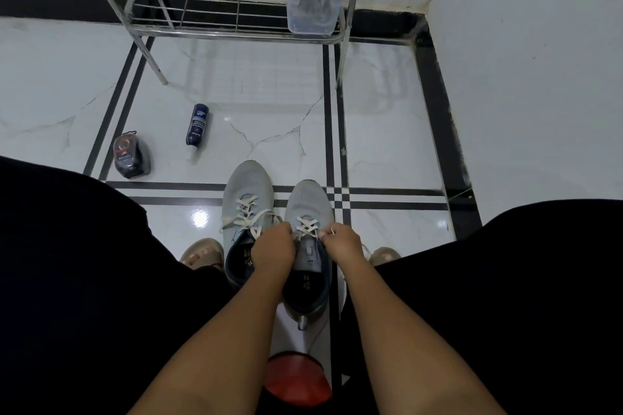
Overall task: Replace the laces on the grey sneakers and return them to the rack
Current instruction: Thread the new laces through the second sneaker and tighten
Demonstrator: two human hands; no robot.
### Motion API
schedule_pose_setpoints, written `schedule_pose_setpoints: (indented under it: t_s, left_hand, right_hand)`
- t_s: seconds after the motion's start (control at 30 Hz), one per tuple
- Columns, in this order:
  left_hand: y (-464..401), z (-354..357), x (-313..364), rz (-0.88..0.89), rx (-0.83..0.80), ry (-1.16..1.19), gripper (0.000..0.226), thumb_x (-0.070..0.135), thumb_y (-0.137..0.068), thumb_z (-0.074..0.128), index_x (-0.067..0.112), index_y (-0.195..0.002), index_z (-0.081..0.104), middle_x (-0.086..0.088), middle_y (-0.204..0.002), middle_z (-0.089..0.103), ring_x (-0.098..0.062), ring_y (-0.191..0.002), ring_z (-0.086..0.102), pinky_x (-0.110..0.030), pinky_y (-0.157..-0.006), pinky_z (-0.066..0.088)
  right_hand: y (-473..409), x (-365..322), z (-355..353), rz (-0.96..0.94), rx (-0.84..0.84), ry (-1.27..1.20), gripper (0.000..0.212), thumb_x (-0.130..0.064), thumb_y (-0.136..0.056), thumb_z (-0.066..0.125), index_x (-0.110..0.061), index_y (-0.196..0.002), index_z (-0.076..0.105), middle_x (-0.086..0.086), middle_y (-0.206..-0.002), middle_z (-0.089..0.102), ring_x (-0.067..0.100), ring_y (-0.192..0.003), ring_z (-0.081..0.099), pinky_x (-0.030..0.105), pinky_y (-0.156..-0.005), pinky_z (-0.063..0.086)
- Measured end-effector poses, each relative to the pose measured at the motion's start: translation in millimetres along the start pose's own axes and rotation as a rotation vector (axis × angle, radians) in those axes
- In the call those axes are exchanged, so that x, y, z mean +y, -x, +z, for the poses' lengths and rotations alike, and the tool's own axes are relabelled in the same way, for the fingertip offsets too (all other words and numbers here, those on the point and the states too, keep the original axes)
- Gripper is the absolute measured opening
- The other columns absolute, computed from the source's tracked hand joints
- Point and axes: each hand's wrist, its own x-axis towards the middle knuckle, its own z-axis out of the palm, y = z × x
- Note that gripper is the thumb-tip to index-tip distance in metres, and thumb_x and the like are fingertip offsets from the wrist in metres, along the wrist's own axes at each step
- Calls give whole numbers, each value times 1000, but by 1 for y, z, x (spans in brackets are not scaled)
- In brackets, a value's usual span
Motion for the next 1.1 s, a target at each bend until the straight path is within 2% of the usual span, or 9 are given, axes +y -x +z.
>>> schedule_pose_setpoints:
  t_s: [0.13, 0.23, 0.5, 0.67, 0.73, 0.83, 0.93, 1.03, 1.1]
  left_hand:
    - [-4, 2, 0, -12, 4, 0, 20, 23, -97, 46, 13, -106, 61, -11, -103, 65, -30, -94, 62, -35, -69, 44]
    - [-6, 2, -1, -30, 8, 25, 22, 24, -95, 47, 11, -105, 61, -12, -104, 65, -31, -96, 62, -36, -71, 46]
    - [-5, -2, -1, -105, 9, 79, 23, 26, -93, 48, 9, -103, 61, -14, -102, 65, -32, -94, 62, -35, -69, 45]
    - [3, -6, 4, -113, 25, 241, 33, 37, -90, 55, 11, -109, 51, -11, -106, 61, -32, -96, 60, -36, -72, 44]
    - [9, -8, 9, -135, -30, 207, 44, 45, -86, 61, 10, -111, 50, -10, -109, 59, -32, -100, 59, -35, -73, 44]
    - [15, -4, 10, -102, -96, 47, 28, 29, -92, 58, 7, -109, 60, -12, -109, 64, -31, -102, 61, -36, -76, 49]
    - [14, -3, 0, -157, -87, 144, 25, 22, -93, 54, 12, -109, 69, -13, -108, 67, -31, -101, 62, -35, -80, 49]
    - [13, -8, -7, -217, -147, 284, 25, 22, -93, 56, 17, -112, 71, -12, -116, 66, -31, -108, 60, -33, -87, 47]
    - [13, -7, -9, -236, -162, 330, 25, 21, -94, 55, 18, -114, 70, -10, -120, 65, -29, -111, 59, -31, -89, 46]
  right_hand:
    - [-8, 2, 1, 42, -26, 43, 23, -20, -93, 54, -21, -70, 54, 5, -88, 62, 24, -88, 57, 26, -71, 41]
    - [-13, 6, 3, 80, 18, 125, 12, -24, -93, 54, -18, -88, 62, 7, -106, 66, 27, -99, 61, 28, -74, 44]
    - [-11, 8, 1, 206, 70, 234, 28, -18, -92, 49, -12, -117, 62, 11, -121, 62, 30, -108, 60, 31, -76, 46]
    - [-15, -13, -15, 227, 142, -41, 39, -27, -96, 45, -1, -124, 55, 18, -124, 58, 34, -108, 60, 31, -79, 46]
    - [-15, -32, -27, 135, 211, -114, 31, -15, -94, 43, 3, -114, 58, 19, -121, 57, 34, -102, 59, 29, -72, 44]
    - [-5, -49, -35, -32, 265, -99, 25, 0, -90, 42, 0, -100, 64, 15, -111, 62, 31, -100, 59, 35, -77, 52]
    - [5, -43, -21, -55, 149, -126, 18, -5, -87, 55, -13, -97, 67, 12, -110, 69, 29, -101, 64, 42, -91, 53]
    - [15, -32, 2, -49, 7, 48, 19, -11, -84, 62, -22, -69, 62, 6, -99, 71, 24, -94, 65, 35, -84, 53]
    - [22, -28, 13, -75, 12, 114, 25, -13, -87, 59, -26, -66, 59, 4, -97, 70, 23, -92, 65, 30, -78, 51]
